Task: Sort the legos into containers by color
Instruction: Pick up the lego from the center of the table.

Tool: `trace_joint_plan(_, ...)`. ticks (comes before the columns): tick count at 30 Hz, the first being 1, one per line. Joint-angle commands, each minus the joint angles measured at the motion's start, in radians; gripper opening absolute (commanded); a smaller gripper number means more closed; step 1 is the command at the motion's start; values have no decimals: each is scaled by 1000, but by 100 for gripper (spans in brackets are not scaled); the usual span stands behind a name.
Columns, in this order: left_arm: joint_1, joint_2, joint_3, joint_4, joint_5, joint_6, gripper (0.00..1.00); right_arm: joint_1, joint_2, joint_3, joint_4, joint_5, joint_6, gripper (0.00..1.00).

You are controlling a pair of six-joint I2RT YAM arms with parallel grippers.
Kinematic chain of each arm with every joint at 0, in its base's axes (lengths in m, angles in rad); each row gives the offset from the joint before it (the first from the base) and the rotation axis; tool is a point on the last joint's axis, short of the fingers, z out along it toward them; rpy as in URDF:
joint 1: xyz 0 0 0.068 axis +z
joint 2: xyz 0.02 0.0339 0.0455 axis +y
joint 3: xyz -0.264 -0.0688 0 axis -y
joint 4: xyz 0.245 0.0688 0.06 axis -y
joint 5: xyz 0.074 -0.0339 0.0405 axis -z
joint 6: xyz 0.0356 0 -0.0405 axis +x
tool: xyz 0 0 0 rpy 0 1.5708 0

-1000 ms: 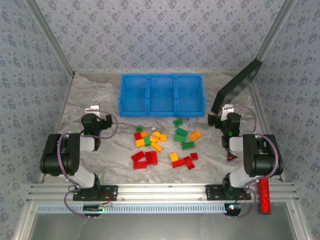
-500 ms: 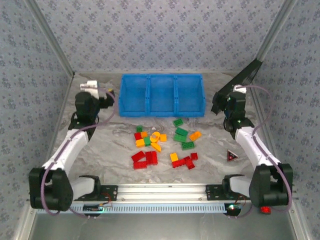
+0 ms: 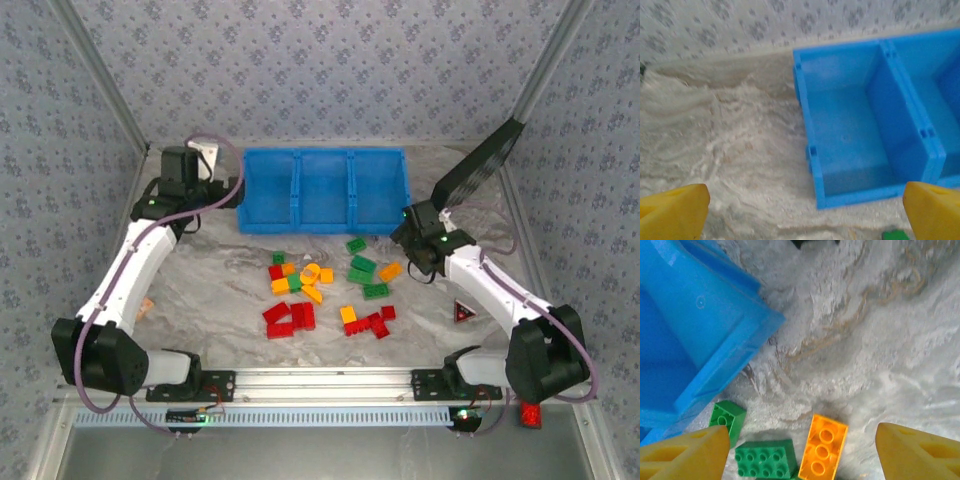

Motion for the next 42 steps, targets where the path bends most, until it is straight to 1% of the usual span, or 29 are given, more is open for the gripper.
trace_joint_plan(1,-27,-32,-30,-10,-19,45,99,22,41,8,-63,-25,155,79)
trace_joint_plan(5,-59,-57,-65,-2,-69,76,99,26,98,-17,-50,-65,170,78)
trace_joint_plan(11,-59,-80,-90,3,-67,77,99,25,172,-38,31,-91,148,79)
trace_joint_plan(15,-60,-86,-98,5,-69,81,99,24,248,-25,81,-126,123,78)
trace_joint_plan(18,-64,-91,-101,6,-72,84,99,27,303,-14,102,-142,115,75)
trace_joint_plan(20,-67,-96,-90,-8,-77,86,99,32,332,-10,105,-146,115,70)
trace_joint_plan(26,-68,-114,-77,-18,-76,82,99,49,381,-1,86,-135,106,51)
trace_joint_plan(29,-68,-117,-86,-12,-79,81,99,53,397,0,80,-137,94,45)
trace_joint_plan(32,-68,-122,-91,-8,-82,81,99,57,409,-9,85,-137,82,37)
trace_joint_plan(34,-68,-124,-92,-5,-85,85,99,56,407,-9,74,-136,65,34)
trace_joint_plan(36,-67,-124,-91,0,-92,86,99,52,391,0,47,-136,30,30)
trace_joint_plan(38,-64,-114,-87,-1,-92,87,99,47,360,29,-8,-115,-33,28)
trace_joint_plan(42,-64,-122,-91,-10,-82,85,99,27,318,152,-154,-56,-254,26)
